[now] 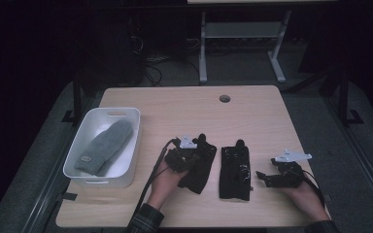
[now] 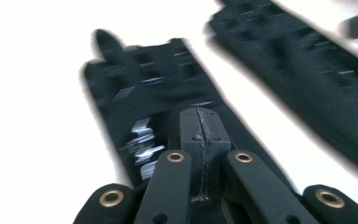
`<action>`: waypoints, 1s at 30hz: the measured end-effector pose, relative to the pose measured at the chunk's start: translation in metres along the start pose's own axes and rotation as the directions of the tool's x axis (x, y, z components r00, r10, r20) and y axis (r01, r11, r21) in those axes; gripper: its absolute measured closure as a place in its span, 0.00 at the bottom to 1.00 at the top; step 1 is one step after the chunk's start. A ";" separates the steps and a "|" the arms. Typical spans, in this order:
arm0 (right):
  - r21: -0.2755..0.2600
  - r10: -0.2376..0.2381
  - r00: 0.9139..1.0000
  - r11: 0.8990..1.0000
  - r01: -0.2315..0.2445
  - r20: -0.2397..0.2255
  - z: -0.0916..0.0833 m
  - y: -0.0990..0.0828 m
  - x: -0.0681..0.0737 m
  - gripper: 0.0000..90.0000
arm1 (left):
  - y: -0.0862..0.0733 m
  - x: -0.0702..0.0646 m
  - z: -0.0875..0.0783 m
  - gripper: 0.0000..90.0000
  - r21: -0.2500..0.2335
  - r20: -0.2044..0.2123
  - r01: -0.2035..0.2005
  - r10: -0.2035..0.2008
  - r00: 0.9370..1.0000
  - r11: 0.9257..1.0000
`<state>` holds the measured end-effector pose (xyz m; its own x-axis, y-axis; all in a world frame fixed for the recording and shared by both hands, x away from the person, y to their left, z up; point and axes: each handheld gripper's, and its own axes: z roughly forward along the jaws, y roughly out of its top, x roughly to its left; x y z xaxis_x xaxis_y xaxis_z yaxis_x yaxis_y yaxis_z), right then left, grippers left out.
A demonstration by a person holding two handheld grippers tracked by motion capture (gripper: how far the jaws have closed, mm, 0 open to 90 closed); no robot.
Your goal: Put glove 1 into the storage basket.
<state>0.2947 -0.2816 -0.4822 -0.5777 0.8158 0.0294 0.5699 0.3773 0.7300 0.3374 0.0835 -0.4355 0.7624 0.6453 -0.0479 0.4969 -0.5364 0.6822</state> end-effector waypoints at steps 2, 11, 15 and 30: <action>0.001 0.001 1.000 1.000 -0.001 0.001 0.000 0.000 0.000 0.21 | -0.004 0.014 0.000 0.99 0.021 -0.031 0.022 -0.022 0.999 1.000; 0.001 0.002 1.000 1.000 -0.002 0.000 0.000 0.000 0.000 0.20 | -0.018 0.029 0.007 0.99 0.096 0.018 0.026 -0.028 0.999 0.995; 0.001 0.001 1.000 1.000 -0.001 0.000 0.000 0.000 0.000 0.20 | -0.016 0.022 0.007 0.99 0.115 0.049 -0.016 0.010 0.999 0.993; 0.027 -0.015 1.000 1.000 0.014 0.019 -0.002 0.006 0.004 0.31 | -0.012 0.012 0.009 0.84 0.070 0.101 -0.006 -0.001 0.995 0.998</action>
<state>0.2944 -0.2768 -0.4766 -0.5748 0.8183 0.0055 0.5774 0.4008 0.7113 0.3443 0.0929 -0.4504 0.7997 0.5878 -0.1224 0.5203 -0.5768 0.6297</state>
